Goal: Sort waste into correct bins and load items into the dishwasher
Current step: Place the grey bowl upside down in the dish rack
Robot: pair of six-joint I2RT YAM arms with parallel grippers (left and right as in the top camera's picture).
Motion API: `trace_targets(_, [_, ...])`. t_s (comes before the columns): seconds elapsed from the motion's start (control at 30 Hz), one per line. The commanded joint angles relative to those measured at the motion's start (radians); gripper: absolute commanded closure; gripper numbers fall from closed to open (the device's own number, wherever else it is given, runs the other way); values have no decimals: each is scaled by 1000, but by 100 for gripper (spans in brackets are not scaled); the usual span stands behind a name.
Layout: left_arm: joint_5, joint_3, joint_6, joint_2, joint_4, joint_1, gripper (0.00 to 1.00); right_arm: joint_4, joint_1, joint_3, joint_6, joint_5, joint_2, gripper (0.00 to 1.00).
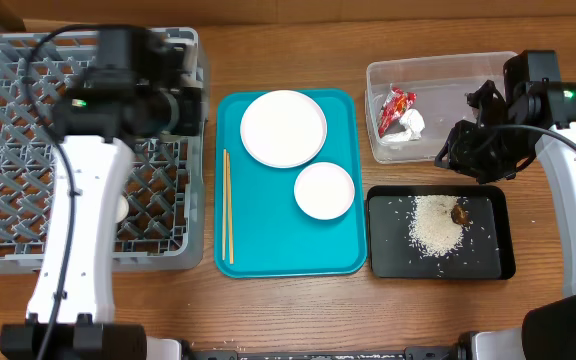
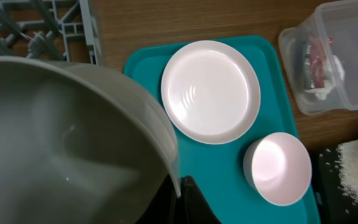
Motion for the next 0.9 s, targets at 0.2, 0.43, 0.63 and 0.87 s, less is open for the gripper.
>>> trace_targets(0.2, [629,3,299,180,-1,321,96,1,4,6,-3,8,-18,61])
trace_targets(0.43, [812,3,375,322,-6,399,96,-2,4,6,-3,7,-18,61])
trace_targets(0.63, [876,3,392,425,-5,420,96,-8,4,6,-3,8,-18,61])
trace_targets(0.87, [853,3,392,477,-38,507,96,-14,4,6,-3,8,-18,61])
